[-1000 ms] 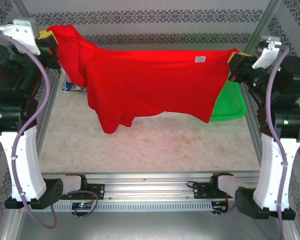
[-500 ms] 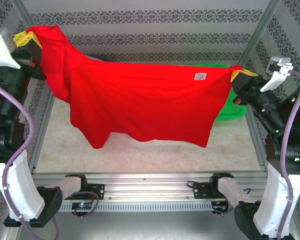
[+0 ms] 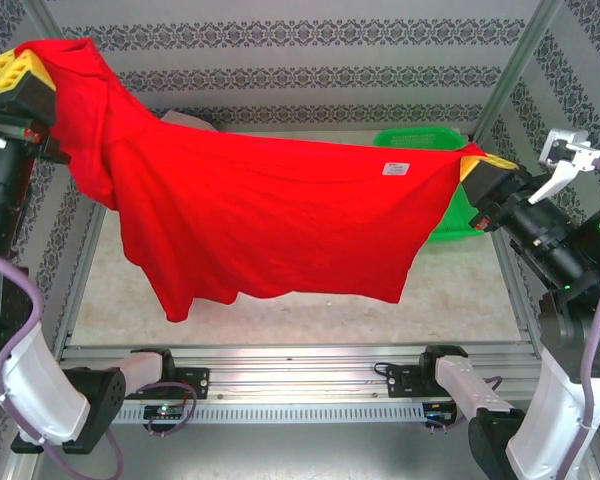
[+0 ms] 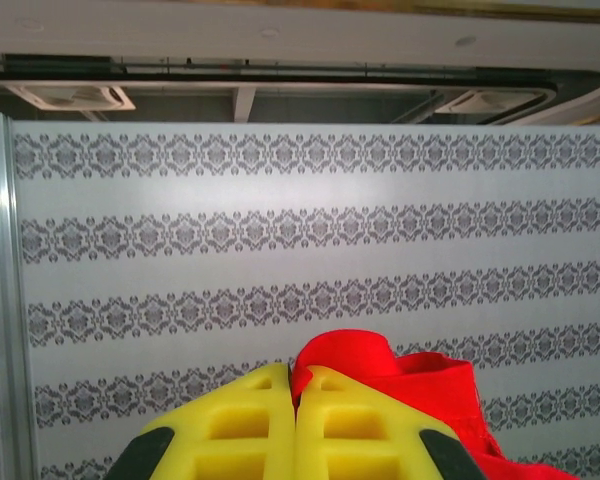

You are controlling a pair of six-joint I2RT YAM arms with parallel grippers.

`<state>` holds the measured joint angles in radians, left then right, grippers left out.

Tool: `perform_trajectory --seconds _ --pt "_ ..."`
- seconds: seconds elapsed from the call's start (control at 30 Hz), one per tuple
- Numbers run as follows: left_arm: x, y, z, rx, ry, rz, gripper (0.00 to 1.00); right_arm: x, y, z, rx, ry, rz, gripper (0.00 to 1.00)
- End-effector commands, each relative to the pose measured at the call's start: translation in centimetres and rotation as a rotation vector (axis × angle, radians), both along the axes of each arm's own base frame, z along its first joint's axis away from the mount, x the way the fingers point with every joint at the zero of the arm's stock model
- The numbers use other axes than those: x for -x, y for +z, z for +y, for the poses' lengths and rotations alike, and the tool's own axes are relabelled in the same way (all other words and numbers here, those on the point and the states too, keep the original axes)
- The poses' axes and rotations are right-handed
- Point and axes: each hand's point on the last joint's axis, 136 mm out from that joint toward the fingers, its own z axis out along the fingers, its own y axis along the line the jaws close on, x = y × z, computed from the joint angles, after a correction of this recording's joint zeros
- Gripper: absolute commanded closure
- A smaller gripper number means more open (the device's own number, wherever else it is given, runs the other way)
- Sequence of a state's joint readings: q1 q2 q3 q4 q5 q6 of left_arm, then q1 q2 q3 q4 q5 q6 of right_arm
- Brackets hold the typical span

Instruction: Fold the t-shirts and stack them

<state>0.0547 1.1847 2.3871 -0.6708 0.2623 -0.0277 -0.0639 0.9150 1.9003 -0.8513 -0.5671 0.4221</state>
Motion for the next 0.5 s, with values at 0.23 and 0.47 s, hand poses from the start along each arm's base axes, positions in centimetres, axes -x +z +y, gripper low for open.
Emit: perform_trajectory --seconds 0.23,0.47 --pt "-1.1 -0.5 -0.5 -0.021 -0.032 0.008 1.0 0.4 -0.1 -0.7 0.002 -0.05 0.014 1.0" --pt "-5.6 -4.1 -1.7 -0.035 -0.12 0.124 1.0 -2.5 -3.1 -1.4 0.009 -0.083 0.1 1.0"
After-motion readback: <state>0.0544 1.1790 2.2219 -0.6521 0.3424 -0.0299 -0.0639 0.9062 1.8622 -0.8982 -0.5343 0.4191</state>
